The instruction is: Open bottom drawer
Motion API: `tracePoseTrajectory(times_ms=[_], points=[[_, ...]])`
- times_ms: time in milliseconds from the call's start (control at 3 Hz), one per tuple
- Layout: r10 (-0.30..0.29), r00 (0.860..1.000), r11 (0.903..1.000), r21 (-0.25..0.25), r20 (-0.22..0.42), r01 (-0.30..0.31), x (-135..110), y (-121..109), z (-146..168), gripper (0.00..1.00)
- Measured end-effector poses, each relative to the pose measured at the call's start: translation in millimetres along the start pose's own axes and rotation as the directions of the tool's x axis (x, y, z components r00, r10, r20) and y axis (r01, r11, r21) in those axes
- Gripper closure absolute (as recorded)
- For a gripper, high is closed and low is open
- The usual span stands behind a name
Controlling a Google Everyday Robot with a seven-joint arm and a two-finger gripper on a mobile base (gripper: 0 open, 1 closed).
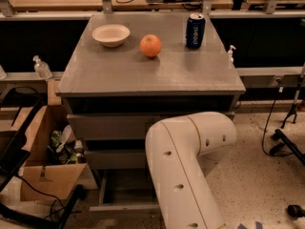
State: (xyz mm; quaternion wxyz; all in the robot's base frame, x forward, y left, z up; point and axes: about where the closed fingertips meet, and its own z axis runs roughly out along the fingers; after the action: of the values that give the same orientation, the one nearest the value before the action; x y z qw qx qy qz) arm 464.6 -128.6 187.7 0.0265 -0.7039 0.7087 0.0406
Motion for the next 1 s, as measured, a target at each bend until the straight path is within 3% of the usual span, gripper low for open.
tracePoseTrajectory(times_ms=[667, 1000], points=[[0.0, 1.0, 1.0, -0.001, 0.0, 0.0, 0.0, 0.4, 0.3, 1.0], [0.017, 1.0, 0.9996, -0.022, -0.001, -0.017, 4.5, 17.9, 1.2, 1.0]])
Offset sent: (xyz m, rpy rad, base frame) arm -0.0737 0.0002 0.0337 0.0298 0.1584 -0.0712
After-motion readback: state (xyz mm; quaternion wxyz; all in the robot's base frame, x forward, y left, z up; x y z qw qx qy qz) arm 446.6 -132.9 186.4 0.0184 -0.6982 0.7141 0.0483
